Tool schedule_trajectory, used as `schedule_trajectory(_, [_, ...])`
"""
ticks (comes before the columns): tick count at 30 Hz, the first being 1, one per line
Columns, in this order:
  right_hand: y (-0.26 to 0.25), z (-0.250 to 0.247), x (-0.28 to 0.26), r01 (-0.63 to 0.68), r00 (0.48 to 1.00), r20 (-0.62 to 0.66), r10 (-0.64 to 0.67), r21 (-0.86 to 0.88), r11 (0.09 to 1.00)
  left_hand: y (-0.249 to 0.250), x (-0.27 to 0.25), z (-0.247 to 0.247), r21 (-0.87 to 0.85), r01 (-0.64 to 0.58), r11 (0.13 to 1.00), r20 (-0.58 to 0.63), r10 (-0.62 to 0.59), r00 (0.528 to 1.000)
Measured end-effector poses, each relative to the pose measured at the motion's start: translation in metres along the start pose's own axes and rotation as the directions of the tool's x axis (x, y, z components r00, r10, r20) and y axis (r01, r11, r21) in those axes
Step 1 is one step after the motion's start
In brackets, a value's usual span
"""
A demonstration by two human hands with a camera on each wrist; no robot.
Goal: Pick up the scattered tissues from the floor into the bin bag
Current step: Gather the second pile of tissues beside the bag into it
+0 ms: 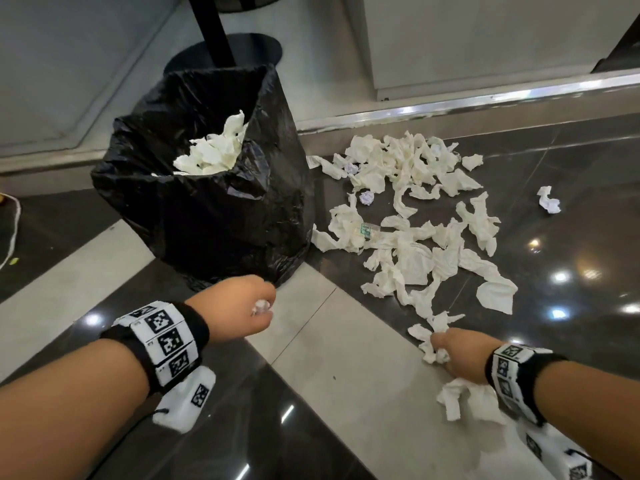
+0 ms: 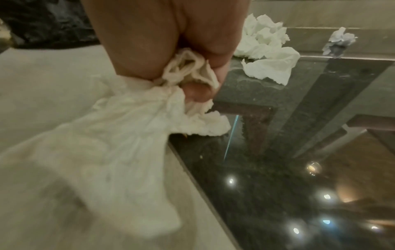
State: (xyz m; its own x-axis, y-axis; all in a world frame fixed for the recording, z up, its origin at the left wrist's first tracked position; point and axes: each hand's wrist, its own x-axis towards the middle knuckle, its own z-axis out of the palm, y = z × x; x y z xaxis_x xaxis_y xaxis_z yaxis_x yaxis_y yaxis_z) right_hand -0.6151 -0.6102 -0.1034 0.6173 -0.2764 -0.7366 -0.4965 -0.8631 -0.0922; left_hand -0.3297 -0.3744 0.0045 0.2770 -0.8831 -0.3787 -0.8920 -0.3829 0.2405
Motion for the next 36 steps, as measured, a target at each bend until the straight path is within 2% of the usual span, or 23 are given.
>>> schedule_trajectory(2, [0.001,-0.004,-0.002,0.002,1.000,-0.020,-0.001,0.021,1.000,0.001,0.000,-0.048,-0.173,0.019,0.985,-0.205,-0.055,0.977])
schedule_trajectory(3, [0.004,-0.004,-0.002,-0.002,0.999,-0.038,0.003,0.040,0.999,0.003,0.001,-0.075,-0.249,0.007,0.968,-0.356,-0.098,0.930])
schedule_trajectory(5, [0.007,-0.006,-0.006,-0.016,0.998,-0.056,0.021,0.078,0.997,-0.001,0.009,-0.129,-0.364,-0.019,0.931,-0.627,-0.230,0.744])
schedule_trajectory(7, [0.006,-0.011,-0.013,-0.025,0.996,-0.082,0.033,0.106,0.994,-0.009,0.022,-0.176,-0.429,-0.042,0.902,-0.768,-0.340,0.543])
schedule_trajectory(8, [0.004,-0.016,-0.017,-0.030,0.995,-0.095,0.041,0.113,0.993,-0.015,0.032,-0.193,-0.441,-0.029,0.897,-0.783,-0.369,0.502])
schedule_trajectory(9, [0.003,-0.020,-0.021,-0.026,0.991,-0.124,0.042,0.135,0.991,-0.022,0.041,-0.205,-0.440,0.022,0.898,-0.757,-0.383,0.529])
schedule_trajectory(12, [-0.006,-0.044,-0.034,-0.027,0.978,-0.205,0.045,0.092,0.995,-0.055,0.069,-0.215,-0.298,0.293,0.909,-0.485,-0.408,0.773])
schedule_trajectory(13, [-0.007,-0.059,-0.037,-0.037,0.972,-0.230,0.056,0.089,0.995,-0.064,0.072,-0.212,-0.235,0.335,0.912,-0.404,-0.405,0.820])
schedule_trajectory(15, [-0.015,-0.105,-0.047,-0.027,0.928,-0.363,0.082,0.154,0.988,-0.078,0.071,-0.200,-0.202,0.310,0.929,-0.382,-0.366,0.849])
schedule_trajectory(16, [-0.023,-0.133,-0.054,0.009,0.877,-0.472,0.092,0.207,0.978,-0.082,0.067,-0.194,-0.200,0.277,0.940,-0.436,-0.339,0.834])
schedule_trajectory(18, [-0.046,-0.193,-0.070,0.125,0.700,-0.700,0.139,0.313,0.942,-0.085,0.051,-0.179,-0.182,0.231,0.956,-0.557,-0.294,0.777])
schedule_trajectory(21, [-0.100,-0.281,-0.094,0.413,0.307,-0.934,0.183,0.304,0.859,-0.084,0.011,-0.142,-0.242,0.104,0.965,-0.658,-0.242,0.713])
schedule_trajectory(22, [-0.121,-0.306,-0.099,0.489,0.178,-0.967,0.184,0.249,0.836,-0.084,-0.006,-0.123,-0.290,0.072,0.954,-0.644,-0.250,0.723])
schedule_trajectory(24, [-0.160,-0.347,-0.102,0.597,-0.051,-0.981,0.185,0.119,0.793,-0.086,-0.037,-0.084,-0.361,0.057,0.931,-0.555,-0.264,0.789])
schedule_trajectory(25, [-0.177,-0.364,-0.096,0.617,-0.129,-0.975,0.179,0.063,0.785,-0.086,-0.051,-0.065,-0.370,0.072,0.926,-0.487,-0.260,0.834])
schedule_trajectory(26, [-0.196,-0.376,-0.088,0.623,-0.162,-0.972,0.171,0.033,0.781,-0.085,-0.062,-0.048,-0.370,0.088,0.925,-0.419,-0.251,0.873])
schedule_trajectory(27, [-0.215,-0.385,-0.076,0.625,-0.149,-0.976,0.156,0.029,0.780,-0.084,-0.070,-0.033,-0.372,0.097,0.923,-0.361,-0.240,0.901])
schedule_trajectory(28, [-0.233,-0.389,-0.062,0.622,-0.091,-0.988,0.128,0.043,0.782,-0.084,-0.075,-0.021,-0.374,0.108,0.921,-0.309,-0.234,0.922])
schedule_trajectory(29, [-0.248,-0.390,-0.044,0.599,0.019,-0.997,0.077,0.073,0.798,-0.084,-0.078,-0.012,-0.377,0.119,0.919,-0.263,-0.229,0.937])
schedule_trajectory(32, [-0.273,-0.379,0.004,0.407,0.551,-0.829,-0.095,0.168,0.898,-0.080,-0.075,-0.003,-0.384,0.126,0.915,-0.163,-0.202,0.966])
schedule_trajectory(33, [-0.273,-0.376,0.012,0.369,0.660,-0.741,-0.126,0.173,0.913,-0.079,-0.072,-0.003,-0.394,0.120,0.911,-0.145,-0.191,0.971])
schedule_trajectory(34, [-0.269,-0.375,0.014,0.359,0.704,-0.697,-0.139,0.180,0.916,-0.078,-0.067,-0.004,-0.397,0.112,0.911,-0.130,-0.176,0.976])
schedule_trajectory(36, [-0.252,-0.374,0.007,0.372,0.674,-0.729,-0.121,0.193,0.908,-0.077,-0.054,-0.005,-0.356,0.089,0.930,-0.099,-0.132,0.986])
